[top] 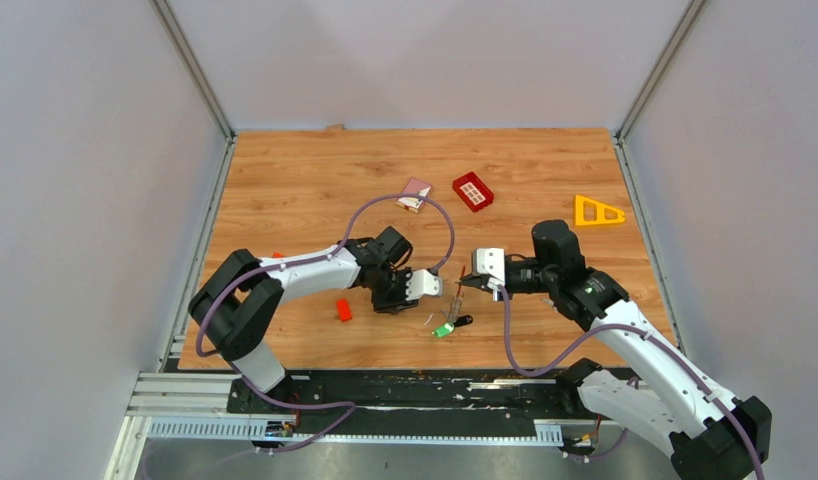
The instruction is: Put the keys on the keyring
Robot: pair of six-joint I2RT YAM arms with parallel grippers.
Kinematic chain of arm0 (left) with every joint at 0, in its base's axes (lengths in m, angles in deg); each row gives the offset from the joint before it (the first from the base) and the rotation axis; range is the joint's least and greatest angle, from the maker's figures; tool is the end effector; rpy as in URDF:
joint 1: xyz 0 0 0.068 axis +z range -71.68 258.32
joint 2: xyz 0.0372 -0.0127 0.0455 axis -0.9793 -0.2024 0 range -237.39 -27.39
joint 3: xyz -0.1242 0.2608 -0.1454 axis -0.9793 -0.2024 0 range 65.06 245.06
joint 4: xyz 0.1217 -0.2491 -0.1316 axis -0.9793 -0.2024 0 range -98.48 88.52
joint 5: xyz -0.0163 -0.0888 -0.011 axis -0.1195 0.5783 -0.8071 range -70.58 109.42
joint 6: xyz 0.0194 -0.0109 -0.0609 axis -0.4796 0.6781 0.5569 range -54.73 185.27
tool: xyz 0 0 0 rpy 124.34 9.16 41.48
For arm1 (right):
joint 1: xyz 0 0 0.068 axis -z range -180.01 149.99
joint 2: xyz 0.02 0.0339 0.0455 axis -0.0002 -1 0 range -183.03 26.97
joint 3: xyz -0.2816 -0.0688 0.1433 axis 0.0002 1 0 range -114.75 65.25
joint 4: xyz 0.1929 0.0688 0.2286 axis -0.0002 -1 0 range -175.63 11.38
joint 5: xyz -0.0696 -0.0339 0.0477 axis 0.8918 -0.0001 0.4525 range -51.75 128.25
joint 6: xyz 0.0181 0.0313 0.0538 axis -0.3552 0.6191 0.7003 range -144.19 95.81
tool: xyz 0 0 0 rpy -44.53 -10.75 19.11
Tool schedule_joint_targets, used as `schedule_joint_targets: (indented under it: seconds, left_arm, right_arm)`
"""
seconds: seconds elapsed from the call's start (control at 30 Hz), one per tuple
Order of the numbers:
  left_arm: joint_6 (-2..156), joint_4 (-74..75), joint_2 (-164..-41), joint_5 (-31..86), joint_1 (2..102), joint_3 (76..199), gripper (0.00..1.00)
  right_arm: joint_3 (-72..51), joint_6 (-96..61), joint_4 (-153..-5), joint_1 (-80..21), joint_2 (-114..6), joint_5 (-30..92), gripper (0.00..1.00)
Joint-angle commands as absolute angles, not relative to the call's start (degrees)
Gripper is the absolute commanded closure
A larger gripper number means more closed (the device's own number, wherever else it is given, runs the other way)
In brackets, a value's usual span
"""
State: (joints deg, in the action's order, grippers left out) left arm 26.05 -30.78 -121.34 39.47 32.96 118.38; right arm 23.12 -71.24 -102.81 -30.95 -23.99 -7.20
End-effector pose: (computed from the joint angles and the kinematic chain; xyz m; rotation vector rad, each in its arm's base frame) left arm 0.2298 -0.2577 0.1693 1.9262 1.9885 -0.5147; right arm 0.1630 0.1397 0.3135 -1.5916 1.2525 0.6687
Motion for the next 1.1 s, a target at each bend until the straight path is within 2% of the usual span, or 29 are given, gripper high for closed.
schedule_joint_targets:
  seconds: [0.0, 0.4, 0.77, 1.07]
  left_arm:
    - [29.3, -29.6, -122.4, 38.4, 32.4, 120.8, 0.58]
    - [33.5, -30.7, -124.8, 40.8, 32.4, 123.5, 0.72]
    - [33.1, -33.9, -125.1, 44.8, 32.5, 125.4, 1.0]
    - [29.9, -34.0, -119.9, 46.4, 32.4, 123.4, 1.0]
  right_arm:
    - [22.4, -71.7, -102.2, -31.0, -23.8, -7.8, 1.0]
    - [22.4, -71.8, -102.3, -31.0, -23.6, -7.6, 1.0]
    - [22.4, -71.9, -102.4, -31.0, -23.8, -7.5, 1.0]
    - [22.4, -72.0, -102.4, -31.0, -23.8, -7.5, 1.0]
